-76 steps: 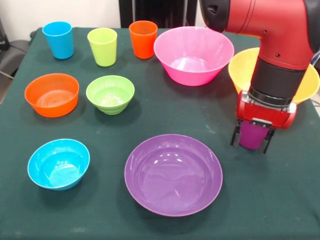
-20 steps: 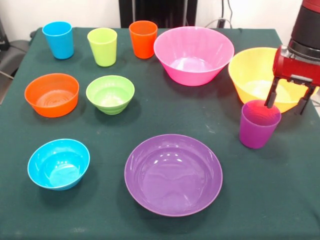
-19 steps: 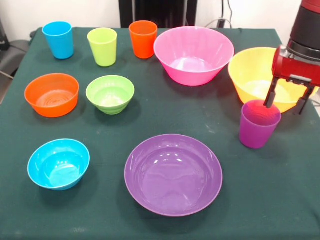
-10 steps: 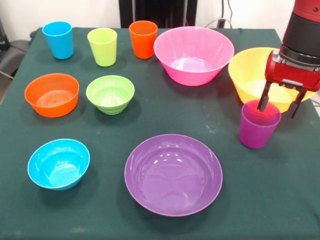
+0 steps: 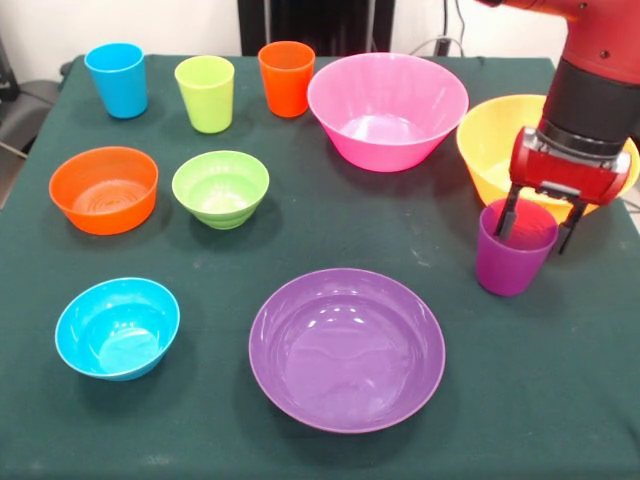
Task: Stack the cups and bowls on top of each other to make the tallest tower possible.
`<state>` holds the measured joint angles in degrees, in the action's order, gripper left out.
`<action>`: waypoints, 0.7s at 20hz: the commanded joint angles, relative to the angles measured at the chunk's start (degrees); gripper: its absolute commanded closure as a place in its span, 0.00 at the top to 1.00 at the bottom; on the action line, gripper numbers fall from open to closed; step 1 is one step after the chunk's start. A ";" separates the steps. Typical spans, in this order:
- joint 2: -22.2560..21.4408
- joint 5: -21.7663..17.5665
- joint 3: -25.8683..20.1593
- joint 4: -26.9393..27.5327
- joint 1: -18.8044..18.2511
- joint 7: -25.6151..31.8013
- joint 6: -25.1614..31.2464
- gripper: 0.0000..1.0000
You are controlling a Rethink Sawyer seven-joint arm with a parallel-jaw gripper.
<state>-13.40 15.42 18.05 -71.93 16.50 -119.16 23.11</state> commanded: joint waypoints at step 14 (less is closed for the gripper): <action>7.78 3.42 -2.26 2.70 1.63 -11.61 -4.18 1.00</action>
<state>-10.20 17.37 18.90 -71.14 17.59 -119.16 20.57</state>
